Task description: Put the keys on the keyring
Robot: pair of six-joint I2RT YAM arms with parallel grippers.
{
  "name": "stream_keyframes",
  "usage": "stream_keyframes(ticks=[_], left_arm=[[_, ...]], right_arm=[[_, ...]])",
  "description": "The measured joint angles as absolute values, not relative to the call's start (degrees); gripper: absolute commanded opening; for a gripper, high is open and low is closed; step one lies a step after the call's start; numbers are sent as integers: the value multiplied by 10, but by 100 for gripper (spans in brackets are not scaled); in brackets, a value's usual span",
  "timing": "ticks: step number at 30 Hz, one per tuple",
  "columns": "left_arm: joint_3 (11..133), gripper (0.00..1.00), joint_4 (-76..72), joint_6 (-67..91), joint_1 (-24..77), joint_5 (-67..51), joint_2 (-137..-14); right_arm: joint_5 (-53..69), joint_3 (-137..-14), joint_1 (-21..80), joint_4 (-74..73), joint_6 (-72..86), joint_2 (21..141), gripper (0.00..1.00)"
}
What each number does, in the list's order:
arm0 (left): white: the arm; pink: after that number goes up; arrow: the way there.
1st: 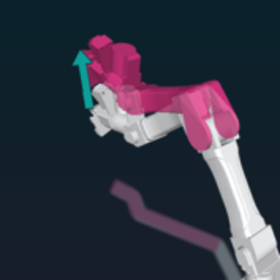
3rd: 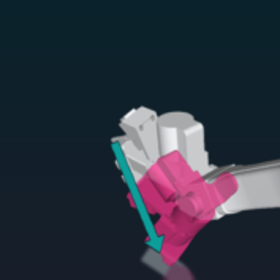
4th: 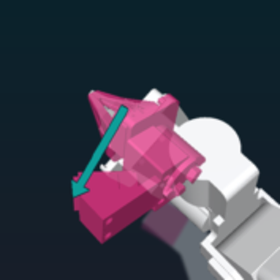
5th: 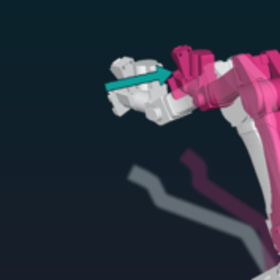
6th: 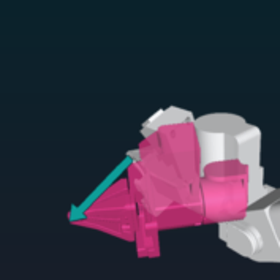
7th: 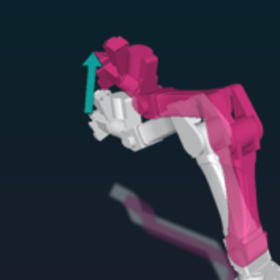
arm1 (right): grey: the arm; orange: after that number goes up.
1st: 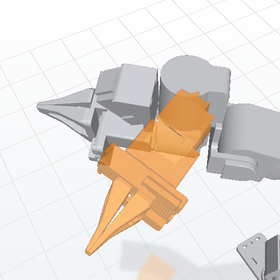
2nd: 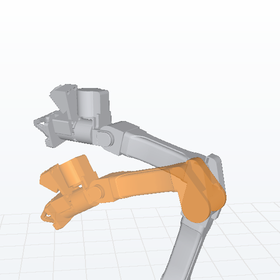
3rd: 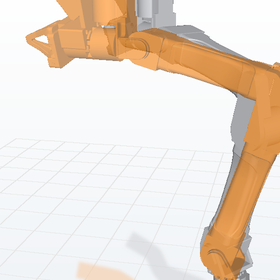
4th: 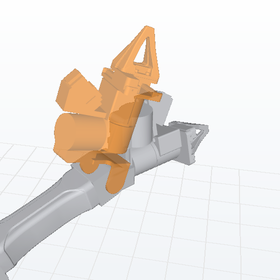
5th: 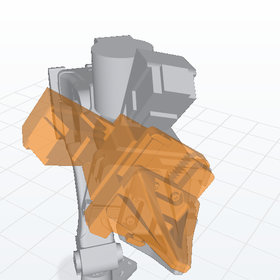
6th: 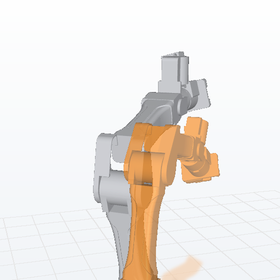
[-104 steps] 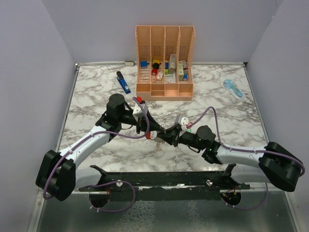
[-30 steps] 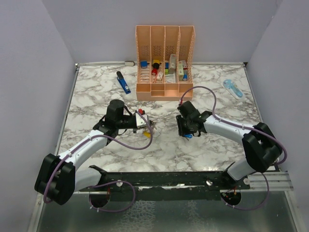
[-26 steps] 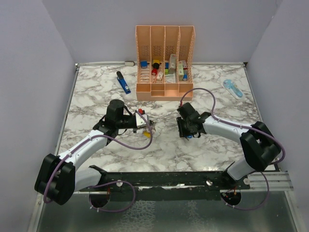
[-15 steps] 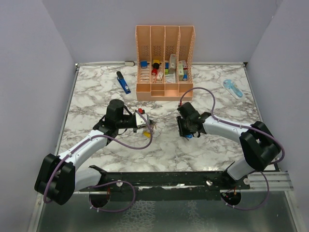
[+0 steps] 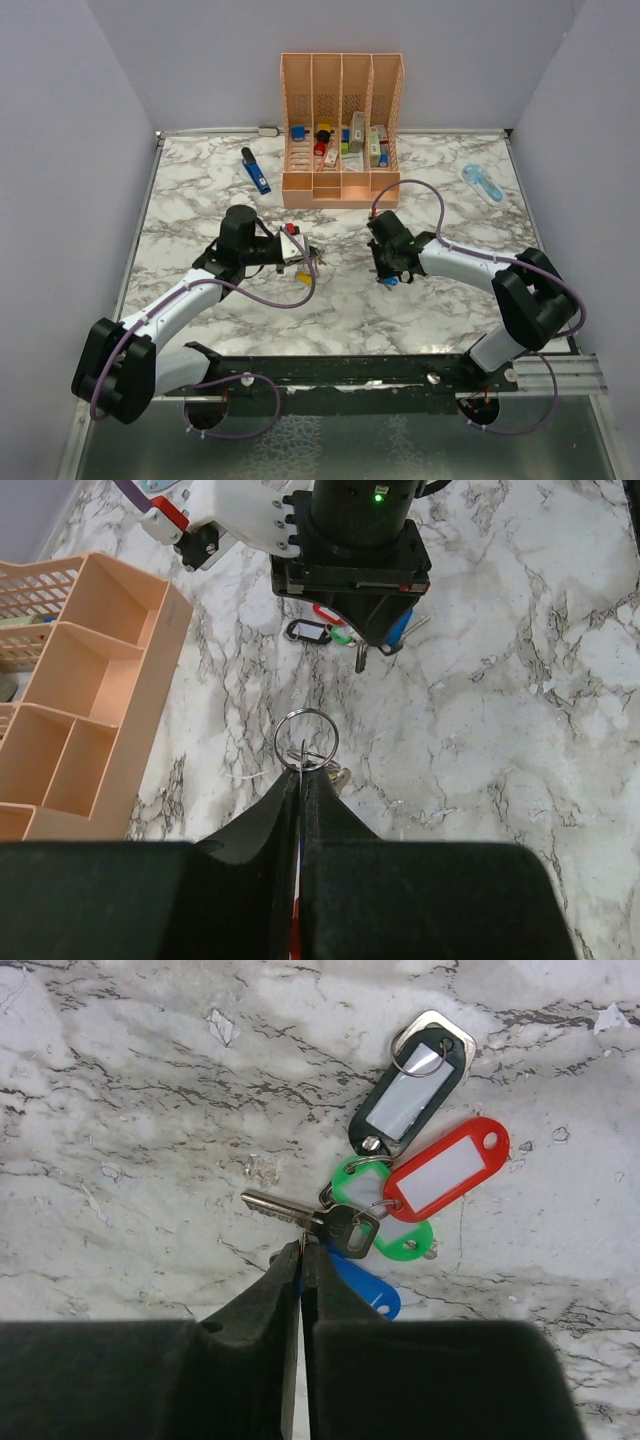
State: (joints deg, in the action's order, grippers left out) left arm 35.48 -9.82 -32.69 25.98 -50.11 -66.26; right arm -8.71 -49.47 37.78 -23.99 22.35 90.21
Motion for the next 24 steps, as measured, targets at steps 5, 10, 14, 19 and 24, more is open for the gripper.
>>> stream_keyframes(ticks=[5,10,14,19,24], left_arm=[[355,0,-99,-325,260,-501,-663],[350,0,-108,-339,260,-494,-663],[337,0,-123,-384,260,-480,-663],[332,0,-136,-427,260,-471,-663],[332,0,-146,-444,260,-470,-663]], right_arm=[[-101,-495,378,-241,222,902,1],[-93,-495,378,-258,220,860,1],[-36,-494,378,-252,212,777,1],[66,-498,377,-228,218,724,1],[158,-503,378,-200,239,723,1]])
